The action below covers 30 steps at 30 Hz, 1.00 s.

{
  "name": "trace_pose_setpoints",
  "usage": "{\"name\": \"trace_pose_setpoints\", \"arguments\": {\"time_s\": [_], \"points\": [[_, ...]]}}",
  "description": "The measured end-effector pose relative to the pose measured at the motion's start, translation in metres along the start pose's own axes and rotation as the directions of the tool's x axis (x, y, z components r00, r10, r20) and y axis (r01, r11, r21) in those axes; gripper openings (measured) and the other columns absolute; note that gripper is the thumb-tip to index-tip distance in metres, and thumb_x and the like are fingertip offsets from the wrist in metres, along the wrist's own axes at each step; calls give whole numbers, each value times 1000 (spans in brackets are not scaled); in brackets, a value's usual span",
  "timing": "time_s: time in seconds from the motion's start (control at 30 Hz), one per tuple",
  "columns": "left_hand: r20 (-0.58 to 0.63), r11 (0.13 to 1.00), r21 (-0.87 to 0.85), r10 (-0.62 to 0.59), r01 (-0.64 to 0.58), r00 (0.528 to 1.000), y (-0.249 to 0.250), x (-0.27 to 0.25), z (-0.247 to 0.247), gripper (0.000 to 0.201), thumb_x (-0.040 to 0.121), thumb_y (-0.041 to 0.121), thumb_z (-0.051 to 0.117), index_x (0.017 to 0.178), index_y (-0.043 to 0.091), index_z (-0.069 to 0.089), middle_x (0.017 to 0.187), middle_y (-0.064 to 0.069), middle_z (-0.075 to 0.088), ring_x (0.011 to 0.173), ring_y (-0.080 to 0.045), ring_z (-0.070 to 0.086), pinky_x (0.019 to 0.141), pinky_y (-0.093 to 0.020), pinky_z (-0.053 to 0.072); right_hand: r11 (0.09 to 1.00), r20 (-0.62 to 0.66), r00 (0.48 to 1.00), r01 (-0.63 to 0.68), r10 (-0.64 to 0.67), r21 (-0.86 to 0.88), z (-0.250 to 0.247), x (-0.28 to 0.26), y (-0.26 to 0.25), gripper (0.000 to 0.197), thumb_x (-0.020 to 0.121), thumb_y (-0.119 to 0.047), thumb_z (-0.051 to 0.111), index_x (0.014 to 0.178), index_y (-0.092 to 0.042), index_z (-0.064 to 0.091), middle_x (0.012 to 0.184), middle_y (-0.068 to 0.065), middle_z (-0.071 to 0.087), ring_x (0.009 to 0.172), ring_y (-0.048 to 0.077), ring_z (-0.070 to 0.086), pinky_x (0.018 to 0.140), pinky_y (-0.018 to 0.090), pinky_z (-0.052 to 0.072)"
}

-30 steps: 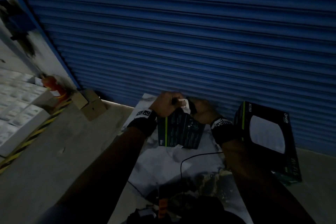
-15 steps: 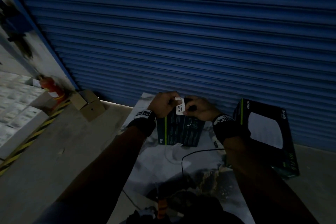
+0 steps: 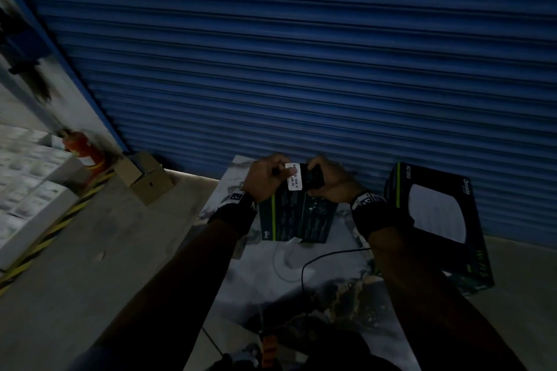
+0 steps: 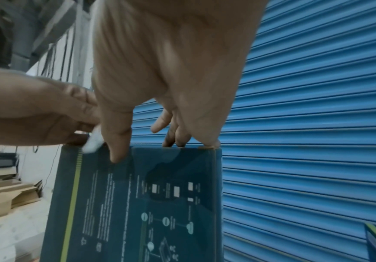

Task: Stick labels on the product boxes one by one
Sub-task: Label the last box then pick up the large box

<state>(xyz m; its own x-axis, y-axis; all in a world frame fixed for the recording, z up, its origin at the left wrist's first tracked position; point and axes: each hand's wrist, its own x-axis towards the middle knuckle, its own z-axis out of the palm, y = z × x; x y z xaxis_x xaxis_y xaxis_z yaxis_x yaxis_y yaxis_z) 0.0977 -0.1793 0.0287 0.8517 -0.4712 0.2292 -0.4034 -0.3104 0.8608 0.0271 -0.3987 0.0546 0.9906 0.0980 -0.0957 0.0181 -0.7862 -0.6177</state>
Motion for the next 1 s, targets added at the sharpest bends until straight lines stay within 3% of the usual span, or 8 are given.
{"name": "trace_pose_setpoints", "arguments": {"time_s": [0.1,0.2,0.3,0.4,0.5,0.67,0.8,1.0], "points": [[62,998,-19,56,-55,997,1,-3,4,14,95,36,72,94,22,70,89,0,74,83,-19,71,76,-38,58,1000,12,1000,-27,27,11,-2,0,0,68,75,-19,86,129,-22,43,122,-2,57,114,23,56,102,38,44],[111,997,-20,82,-80,990,2,0,9,15,96,32,71,96,17,71,89,-1,72,81,-16,68,74,-35,55,999,10,999,-42,42,-12,0,2,2,74,74,-18,86,135,-21,43,125,-1,56,119,25,54,104,37,43],[112,998,-15,64,-63,992,4,2,8,11,97,27,71,97,16,71,90,-2,73,83,-16,69,74,-30,54,998,14,999,-51,51,-22,1,4,5,80,73,-19,86,139,-23,41,130,5,58,121,28,52,102,36,44],[102,996,12,84,-85,991,5,3,10,7,96,25,73,93,18,71,85,1,72,75,-8,65,69,-21,49,998,19,998,-55,56,-21,1,7,8,82,74,-19,86,141,-24,39,130,7,56,122,28,49,102,34,43],[88,994,54,93,-98,992,0,5,13,11,95,30,73,95,19,72,87,2,72,77,-11,67,70,-23,51,999,3,999,-49,49,-11,1,9,8,81,74,-16,87,141,-19,41,128,6,56,119,24,50,104,31,38],[68,986,96,129,-136,989,-8,11,16,6,96,38,69,93,33,68,86,3,71,78,-15,68,70,-33,56,999,-33,999,-10,9,-33,8,12,7,78,65,-41,90,127,-25,45,117,-6,57,113,21,56,113,54,35],[50,983,114,137,-142,989,-10,15,17,7,97,36,69,92,41,66,90,5,71,82,-15,68,74,-32,56,1000,-88,996,20,-19,7,21,24,20,77,49,-73,68,111,-32,46,114,-5,63,107,23,61,106,55,42],[7,976,151,157,-156,988,-16,18,20,9,98,37,67,94,45,64,90,8,71,81,-13,68,74,-32,56,998,-192,980,56,-58,-11,33,29,24,60,58,-74,64,104,-44,38,109,-9,62,102,20,61,107,59,41]]}}
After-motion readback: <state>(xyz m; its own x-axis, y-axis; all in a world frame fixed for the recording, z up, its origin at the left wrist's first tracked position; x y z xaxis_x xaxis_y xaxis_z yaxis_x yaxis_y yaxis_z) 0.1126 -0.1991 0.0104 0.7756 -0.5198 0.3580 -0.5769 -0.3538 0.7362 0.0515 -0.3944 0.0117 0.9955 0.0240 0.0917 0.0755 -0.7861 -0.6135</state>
